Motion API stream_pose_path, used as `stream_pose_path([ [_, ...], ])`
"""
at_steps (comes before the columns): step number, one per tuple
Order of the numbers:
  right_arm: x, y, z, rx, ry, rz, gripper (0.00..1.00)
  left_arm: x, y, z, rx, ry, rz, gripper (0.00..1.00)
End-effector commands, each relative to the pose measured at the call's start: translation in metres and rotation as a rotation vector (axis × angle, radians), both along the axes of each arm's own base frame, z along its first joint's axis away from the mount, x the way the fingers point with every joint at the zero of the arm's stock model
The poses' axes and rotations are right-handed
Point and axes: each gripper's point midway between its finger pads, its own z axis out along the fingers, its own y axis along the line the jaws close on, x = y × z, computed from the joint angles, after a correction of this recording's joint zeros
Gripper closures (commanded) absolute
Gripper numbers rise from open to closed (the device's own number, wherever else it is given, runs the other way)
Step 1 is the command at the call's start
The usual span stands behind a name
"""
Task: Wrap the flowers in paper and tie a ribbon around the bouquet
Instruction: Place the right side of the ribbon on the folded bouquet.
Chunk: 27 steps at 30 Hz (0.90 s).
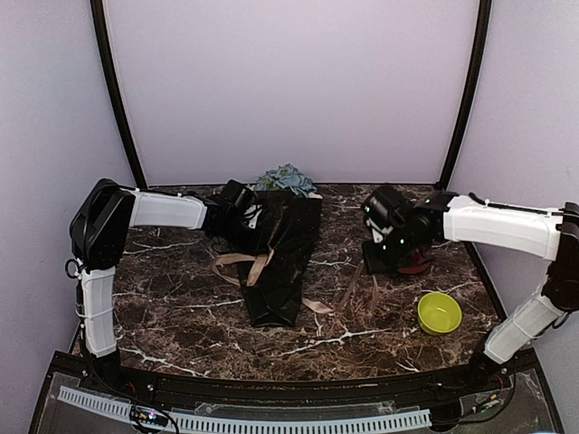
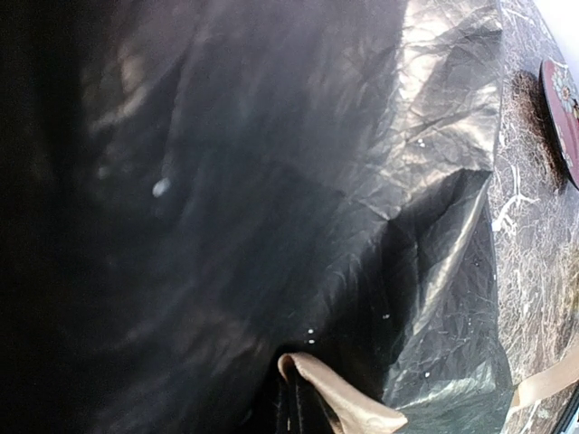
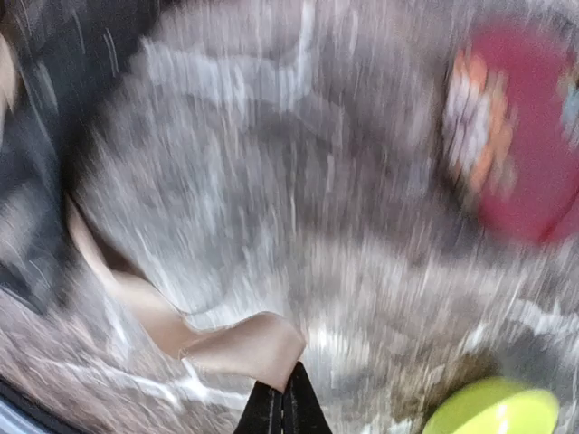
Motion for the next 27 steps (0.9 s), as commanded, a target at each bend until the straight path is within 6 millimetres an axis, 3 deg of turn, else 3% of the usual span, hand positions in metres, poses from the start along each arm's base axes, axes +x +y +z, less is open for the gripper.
stream_pose_path([
  [1, 0.146, 0.012, 0.112, 0.257, -0.428, -0.109, 1.00, -0.004, 0.015, -0.010, 0.055, 0.041, 0.035, 1.00],
  [4, 0.205, 0.024, 0.162, 0.347, -0.571, -0.115, 1.00, -0.001, 0.014, -0.006, 0.048, 0.031, 0.032, 1.00],
  [6, 0.233, 0.037, 0.187, 0.337, -0.646, -0.083, 1.00, 0.001, 0.011, -0.003, 0.035, 0.022, 0.022, 1.00],
  [9, 0.264, 0.062, 0.205, 0.358, -0.678, -0.030, 1.00, 0.006, 0.008, 0.003, 0.013, 0.006, 0.006, 1.00],
  [11, 0.269, 0.084, 0.205, 0.415, -0.640, 0.024, 1.00, 0.008, 0.008, 0.005, 0.007, -0.001, -0.004, 1.00],
  [14, 0.251, 0.121, 0.192, 0.504, -0.593, 0.145, 1.00, 0.011, 0.008, 0.008, -0.007, -0.005, -0.015, 1.00],
  [18, 0.192, 0.182, 0.185, 0.675, -0.557, 0.412, 1.00, 0.012, 0.003, 0.015, -0.040, -0.015, -0.037, 1.00],
  [21, 0.152, 0.209, 0.181, 0.872, -0.475, 0.546, 1.00, 0.011, -0.003, 0.026, -0.085, -0.040, -0.062, 1.00],
  [27, 0.151, 0.236, 0.126, 0.966, -0.265, 0.489, 1.00, 0.007, -0.004, 0.042, -0.138, -0.095, -0.084, 1.00],
])
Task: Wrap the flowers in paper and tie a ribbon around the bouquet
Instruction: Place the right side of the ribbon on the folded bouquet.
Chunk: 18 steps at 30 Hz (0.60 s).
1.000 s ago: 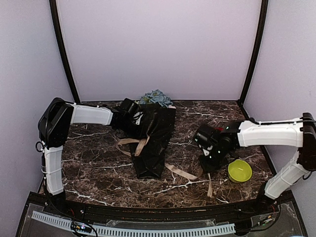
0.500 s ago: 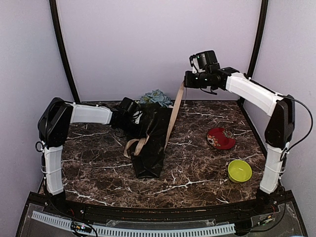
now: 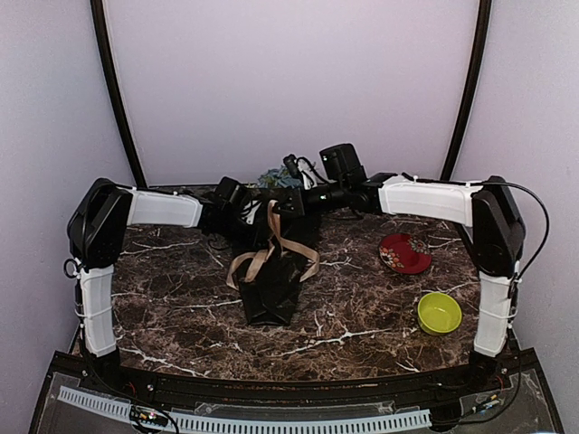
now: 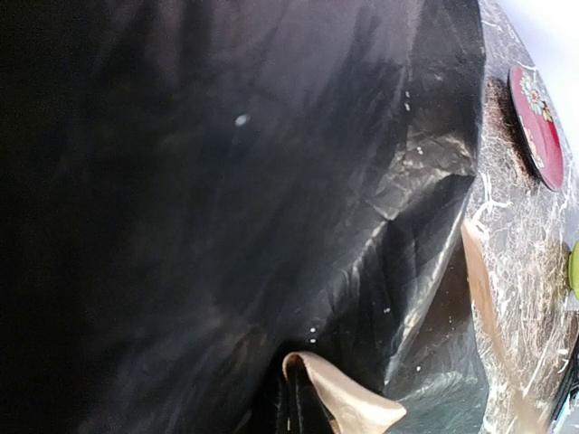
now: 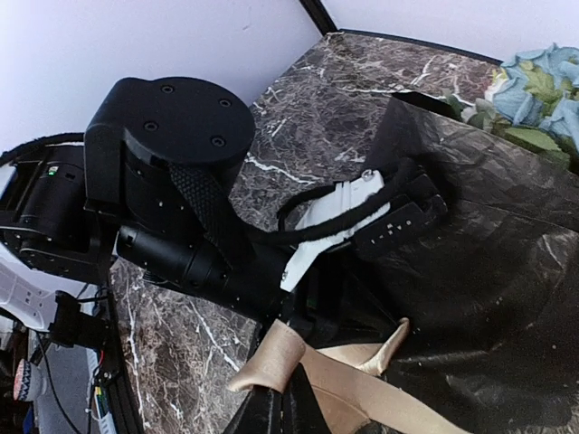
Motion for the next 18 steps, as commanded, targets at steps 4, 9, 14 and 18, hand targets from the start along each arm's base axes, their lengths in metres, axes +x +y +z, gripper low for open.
stream_pose_path([
  [4, 0.018, 0.025, -0.019, 0.138, 0.136, 0.007, 1.00, -0.005, 0.012, 0.040, -0.052, -0.119, -0.006, 1.00],
  [9, 0.038, 0.032, -0.065, 0.088, 0.224, -0.046, 1.00, -0.013, 0.025, 0.047, -0.050, -0.170, 0.003, 1.00],
  [14, 0.049, 0.048, -0.082, 0.083, 0.270, -0.032, 1.00, -0.027, 0.036, 0.054, -0.040, -0.214, -0.014, 1.00],
  [18, 0.053, 0.056, -0.085, 0.093, 0.281, -0.022, 1.00, -0.042, 0.048, 0.070, -0.020, -0.279, -0.041, 1.00],
])
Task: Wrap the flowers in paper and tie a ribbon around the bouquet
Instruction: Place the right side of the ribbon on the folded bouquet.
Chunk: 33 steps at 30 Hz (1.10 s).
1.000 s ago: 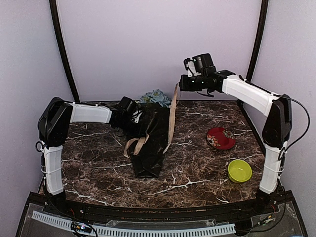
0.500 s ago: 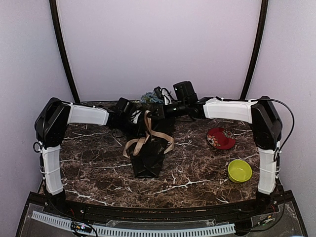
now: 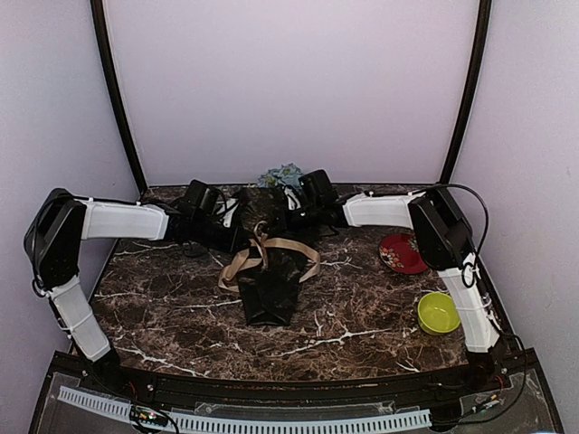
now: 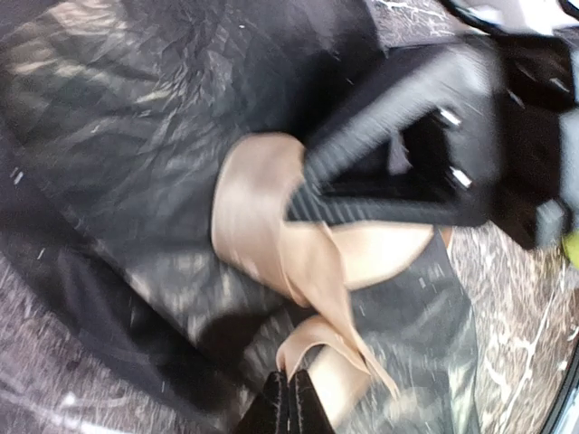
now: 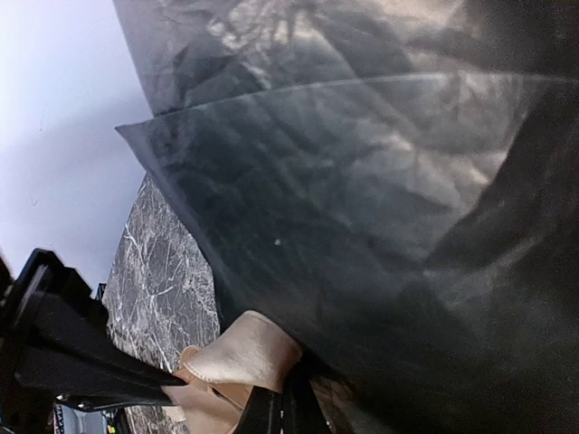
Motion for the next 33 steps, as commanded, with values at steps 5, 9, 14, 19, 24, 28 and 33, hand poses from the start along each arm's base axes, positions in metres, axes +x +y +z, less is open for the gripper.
stream_pose_path([
  [5, 0.001, 0.023, 0.018, 0.066, 0.013, 0.041, 1.00, -0.027, 0.004, 0.059, -0.064, -0.206, -0.127, 1.00],
  [9, -0.002, 0.027, 0.022, 0.070, 0.015, 0.058, 0.88, -0.034, -0.013, 0.077, -0.115, -0.246, -0.214, 1.00],
  [14, -0.003, 0.018, 0.039, 0.070, 0.000, 0.049, 0.78, -0.018, -0.020, 0.072, -0.084, -0.230, -0.210, 1.00],
  [19, 0.001, 0.006, 0.052, 0.065, -0.007, 0.020, 0.69, -0.006, -0.024, 0.070, -0.082, -0.233, -0.184, 1.00],
  [24, 0.003, -0.003, 0.068, 0.066, -0.035, 0.000, 0.61, 0.002, -0.026, 0.068, -0.065, -0.231, -0.178, 1.00],
  [28, 0.004, -0.012, 0.077, 0.064, -0.055, -0.013, 0.56, 0.003, -0.025, 0.068, -0.056, -0.238, -0.173, 1.00],
  [33, 0.000, -0.018, 0.077, 0.047, -0.078, 0.007, 0.58, 0.005, -0.024, 0.065, -0.042, -0.239, -0.168, 1.00],
])
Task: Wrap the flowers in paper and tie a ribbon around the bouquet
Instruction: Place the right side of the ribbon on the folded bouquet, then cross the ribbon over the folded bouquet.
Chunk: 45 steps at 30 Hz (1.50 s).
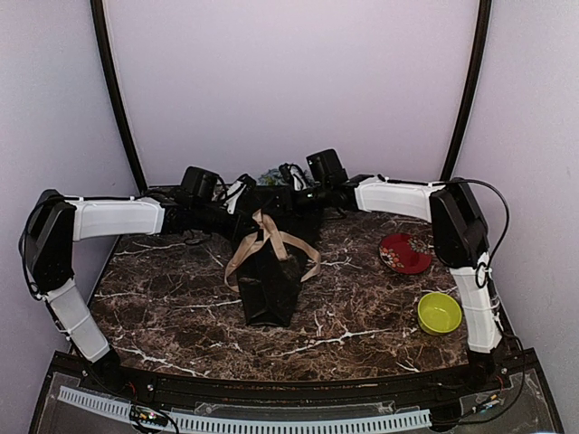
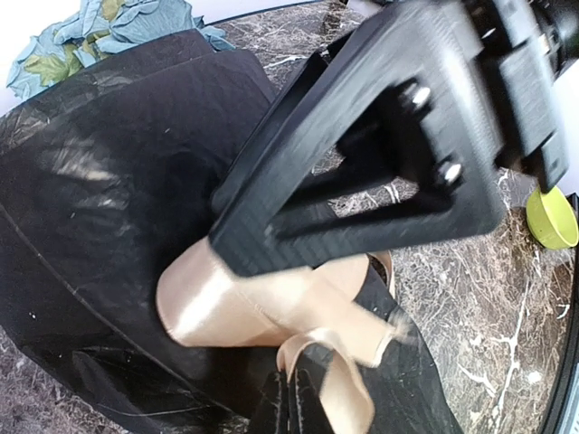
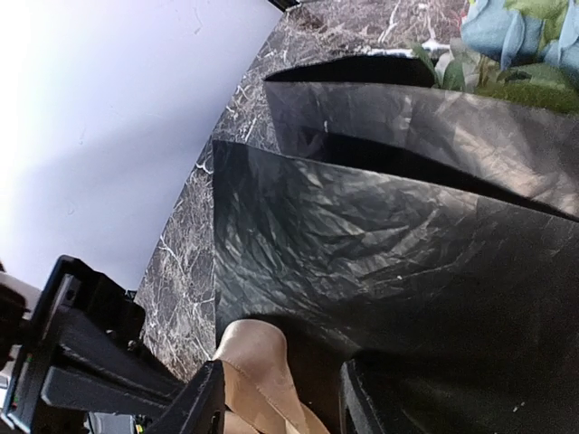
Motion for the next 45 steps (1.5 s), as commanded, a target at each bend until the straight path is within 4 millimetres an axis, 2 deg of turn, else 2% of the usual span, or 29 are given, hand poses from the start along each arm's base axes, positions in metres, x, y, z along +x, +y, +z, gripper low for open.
stream_pose_path([
  [1, -0.004, -0.007, 0.020, 0.011, -0.062, 0.023, 0.59, 0.005, -0.002, 0.009, 0.008, -0.035, -0.003, 1.00],
  [5, -0.009, -0.007, 0.015, 0.017, -0.058, 0.043, 0.60, 0.007, -0.003, 0.005, 0.009, -0.029, 0.001, 1.00],
  [9, -0.006, -0.005, -0.006, -0.019, -0.008, 0.042, 0.61, 0.009, -0.004, 0.003, 0.014, -0.021, 0.003, 1.00],
  [11, -0.007, -0.005, -0.010, -0.016, -0.004, 0.046, 0.61, 0.011, -0.002, 0.000, 0.027, -0.019, 0.016, 1.00],
  [15, -0.008, -0.008, -0.001, -0.009, -0.040, 0.037, 0.61, 0.014, 0.001, -0.007, 0.049, -0.007, 0.033, 1.00],
  [21, -0.005, -0.015, -0.004, -0.073, -0.059, 0.022, 0.56, 0.018, -0.002, -0.012, 0.049, 0.005, 0.033, 1.00],
  [27, -0.002, -0.026, 0.013, -0.096, -0.131, -0.024, 0.49, 0.017, -0.002, -0.016, 0.054, 0.013, 0.032, 1.00],
  [30, -0.004, -0.030, 0.017, -0.116, -0.168, -0.045, 0.52, 0.017, -0.002, -0.017, 0.054, 0.016, 0.034, 1.00],
  [33, -0.016, -0.023, 0.017, -0.121, -0.200, -0.012, 0.71, 0.017, -0.002, -0.017, 0.053, 0.017, 0.034, 1.00],
  [35, -0.026, -0.015, 0.014, -0.113, -0.201, 0.025, 0.76, 0.016, -0.002, -0.018, 0.053, 0.019, 0.034, 1.00],
  [45, -0.046, 0.009, -0.014, -0.119, -0.124, 0.093, 0.62, 0.016, -0.001, -0.020, 0.053, 0.028, 0.037, 1.00],
])
